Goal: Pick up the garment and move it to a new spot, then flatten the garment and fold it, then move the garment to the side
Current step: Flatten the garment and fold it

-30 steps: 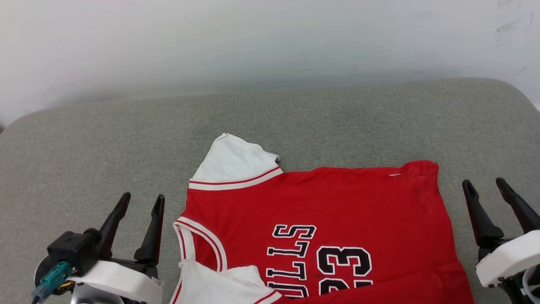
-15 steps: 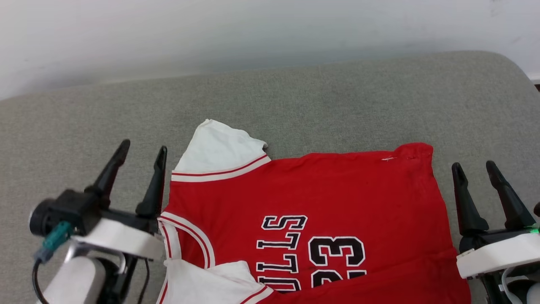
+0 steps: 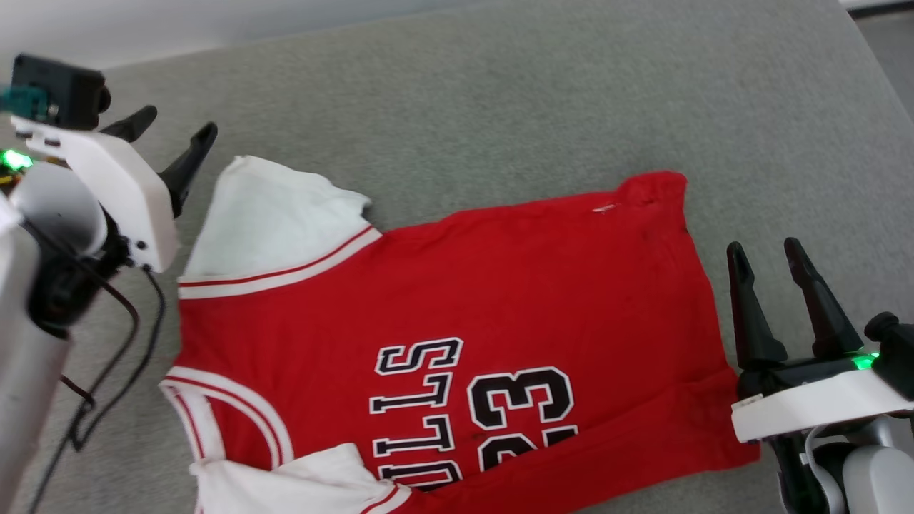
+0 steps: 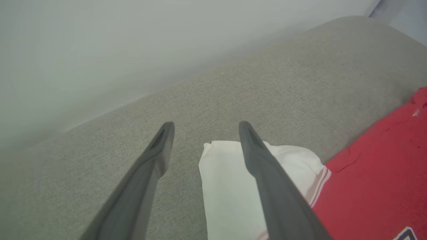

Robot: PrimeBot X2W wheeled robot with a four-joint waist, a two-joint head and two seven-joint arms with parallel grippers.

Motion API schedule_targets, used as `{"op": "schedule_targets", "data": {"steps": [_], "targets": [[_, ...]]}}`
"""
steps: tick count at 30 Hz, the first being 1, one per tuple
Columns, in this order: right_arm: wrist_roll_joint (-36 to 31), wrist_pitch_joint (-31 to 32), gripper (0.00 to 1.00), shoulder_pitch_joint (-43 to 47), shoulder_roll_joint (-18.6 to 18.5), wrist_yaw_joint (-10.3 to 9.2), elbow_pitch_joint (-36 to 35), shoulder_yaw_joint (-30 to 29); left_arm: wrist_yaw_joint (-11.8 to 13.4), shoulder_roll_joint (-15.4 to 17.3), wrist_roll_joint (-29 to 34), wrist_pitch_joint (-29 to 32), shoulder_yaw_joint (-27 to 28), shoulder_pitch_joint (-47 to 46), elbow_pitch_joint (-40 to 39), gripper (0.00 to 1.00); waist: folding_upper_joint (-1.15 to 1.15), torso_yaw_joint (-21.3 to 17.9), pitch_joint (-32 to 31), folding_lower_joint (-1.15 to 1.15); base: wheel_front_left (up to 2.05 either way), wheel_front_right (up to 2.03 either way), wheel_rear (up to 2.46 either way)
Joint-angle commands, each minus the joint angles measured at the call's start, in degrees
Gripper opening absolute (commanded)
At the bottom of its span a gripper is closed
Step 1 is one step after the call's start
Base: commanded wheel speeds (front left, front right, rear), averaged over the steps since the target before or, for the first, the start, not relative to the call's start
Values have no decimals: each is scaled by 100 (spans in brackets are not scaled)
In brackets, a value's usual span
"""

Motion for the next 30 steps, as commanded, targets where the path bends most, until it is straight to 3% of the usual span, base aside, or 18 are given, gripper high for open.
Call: {"op": "schedule_targets", "data": {"steps": [1, 6, 11, 15, 22, 23, 24, 30], "targets": [[-28, -78, 100, -103, 69, -2, 64, 18, -29, 129, -85, 388, -66, -187, 146, 100, 0, -324, 312, -1, 0, 0, 0], [-23, -247, 100, -175, 177, -2, 294, 199, 54, 342, -563, 2007, -174, -757, 583, 100, 0, -580, 571, -1, 0, 0, 0], [133, -379, 100, -286, 262, -2, 421, 337, 168, 495, -744, 3017, -273, -1146, 764, 100, 0, -758, 790, -1, 0, 0, 0], [170, -442, 100, -356, 296, -2, 511, 425, 284, 613, -743, 3492, -357, -1243, 794, 100, 0, -853, 926, -1, 0, 0, 0], [195, -526, 100, -425, 330, -2, 671, 498, 375, 695, -623, 3617, -504, -1040, 817, 100, 0, -917, 1045, -1, 0, 0, 0], [191, -525, 100, -425, 331, -2, 692, 500, 385, 696, -608, 3600, -515, -1013, 819, 67, 0, -912, 1051, -1, 0, 0, 0], [180, -524, 100, -437, 332, -2, 707, 501, 380, 690, -608, 3601, -529, -982, 817, 0, 0, -901, 1054, -1, 0, 0, 0], [84, -437, 100, -451, 309, -2, 748, 473, 379, 523, -684, 3144, -399, -976, 785, 0, 0, -743, 913, -1, 0, 0, 0]]}}
